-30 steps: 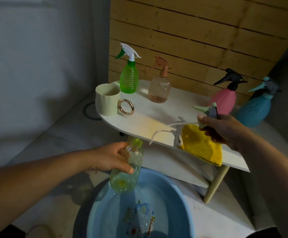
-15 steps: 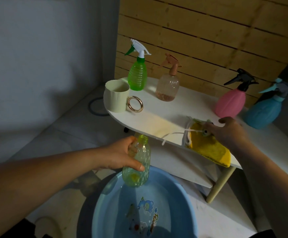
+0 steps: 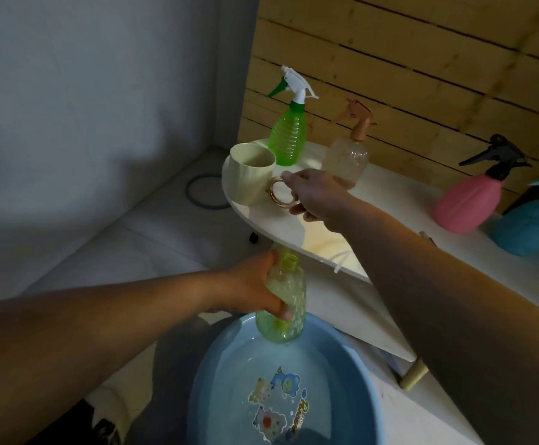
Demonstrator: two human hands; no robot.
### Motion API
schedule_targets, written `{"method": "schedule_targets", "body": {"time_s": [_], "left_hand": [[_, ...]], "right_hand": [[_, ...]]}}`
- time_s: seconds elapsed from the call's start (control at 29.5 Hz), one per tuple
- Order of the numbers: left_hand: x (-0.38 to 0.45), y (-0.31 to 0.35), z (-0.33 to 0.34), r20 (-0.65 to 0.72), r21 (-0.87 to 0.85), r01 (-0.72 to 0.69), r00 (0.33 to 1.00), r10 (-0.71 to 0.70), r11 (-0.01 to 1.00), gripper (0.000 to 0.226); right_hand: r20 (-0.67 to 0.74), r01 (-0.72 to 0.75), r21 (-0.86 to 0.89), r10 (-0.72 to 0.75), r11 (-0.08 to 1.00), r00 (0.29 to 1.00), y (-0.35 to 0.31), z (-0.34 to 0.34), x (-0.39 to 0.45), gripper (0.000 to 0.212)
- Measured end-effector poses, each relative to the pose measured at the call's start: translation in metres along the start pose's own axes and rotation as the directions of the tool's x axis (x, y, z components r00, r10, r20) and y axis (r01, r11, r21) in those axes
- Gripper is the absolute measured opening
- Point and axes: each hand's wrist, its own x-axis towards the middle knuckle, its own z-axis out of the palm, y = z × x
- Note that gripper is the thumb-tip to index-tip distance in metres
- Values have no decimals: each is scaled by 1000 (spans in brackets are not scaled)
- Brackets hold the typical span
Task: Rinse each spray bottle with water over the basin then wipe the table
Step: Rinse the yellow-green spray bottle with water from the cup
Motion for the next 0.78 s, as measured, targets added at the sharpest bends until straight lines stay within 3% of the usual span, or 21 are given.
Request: {"method": "schedule_targets", "body": {"time_s": [0.14,0.31,0.44,0.78], "left_hand": [[-5,-8,-8,13,19,14,1000,-14,1000,84],[-10,-15,-17,-19,102,21,1000,-19,995,62],[-14,-25,-17,-26,118,51,998,-49,992,61],[-35,-41,7,4,248,73,997,-76,966,79]], "right_hand": [[79,-69,119,60,991,995,0,11,6,31],[66,-7,158,-4,987,998,-1,-3,-23,32],[43,69,73,-73,995,996,-5,-22,-67,36],[-5,43,-113,-43,993,999,18,-20,-157,43]]}}
